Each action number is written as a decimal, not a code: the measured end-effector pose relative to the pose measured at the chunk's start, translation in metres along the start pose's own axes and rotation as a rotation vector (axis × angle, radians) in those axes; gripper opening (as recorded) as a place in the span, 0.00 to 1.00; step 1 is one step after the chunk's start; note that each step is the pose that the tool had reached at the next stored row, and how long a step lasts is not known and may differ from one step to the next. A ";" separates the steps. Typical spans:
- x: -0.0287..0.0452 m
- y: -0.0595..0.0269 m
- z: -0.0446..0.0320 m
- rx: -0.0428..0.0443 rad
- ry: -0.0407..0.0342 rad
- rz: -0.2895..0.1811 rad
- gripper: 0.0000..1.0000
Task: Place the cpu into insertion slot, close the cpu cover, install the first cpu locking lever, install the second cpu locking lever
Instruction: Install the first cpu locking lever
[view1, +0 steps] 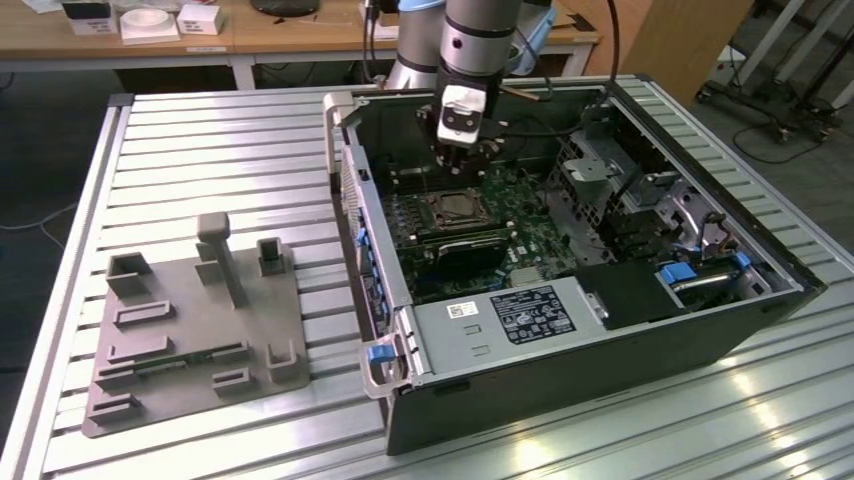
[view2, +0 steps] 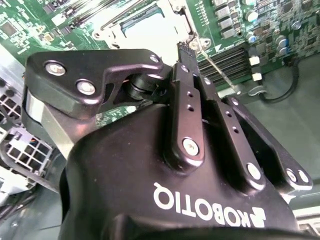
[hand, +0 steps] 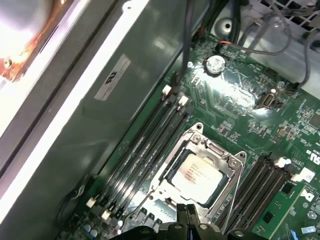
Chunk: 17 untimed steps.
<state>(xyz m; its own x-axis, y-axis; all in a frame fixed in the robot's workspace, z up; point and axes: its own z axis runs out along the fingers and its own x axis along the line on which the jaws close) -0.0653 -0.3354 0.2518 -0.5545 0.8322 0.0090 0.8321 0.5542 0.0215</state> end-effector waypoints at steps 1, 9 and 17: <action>0.0006 -0.0009 0.0000 -0.0001 0.0001 -0.004 0.10; 0.0069 -0.0103 -0.0001 0.0005 0.0004 -0.036 0.10; 0.0086 -0.0129 -0.0001 0.0007 0.0006 -0.049 0.10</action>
<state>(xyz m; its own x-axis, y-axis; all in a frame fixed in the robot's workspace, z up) -0.0808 -0.3354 0.2518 -0.5946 0.8040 0.0085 0.8040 0.5943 0.0213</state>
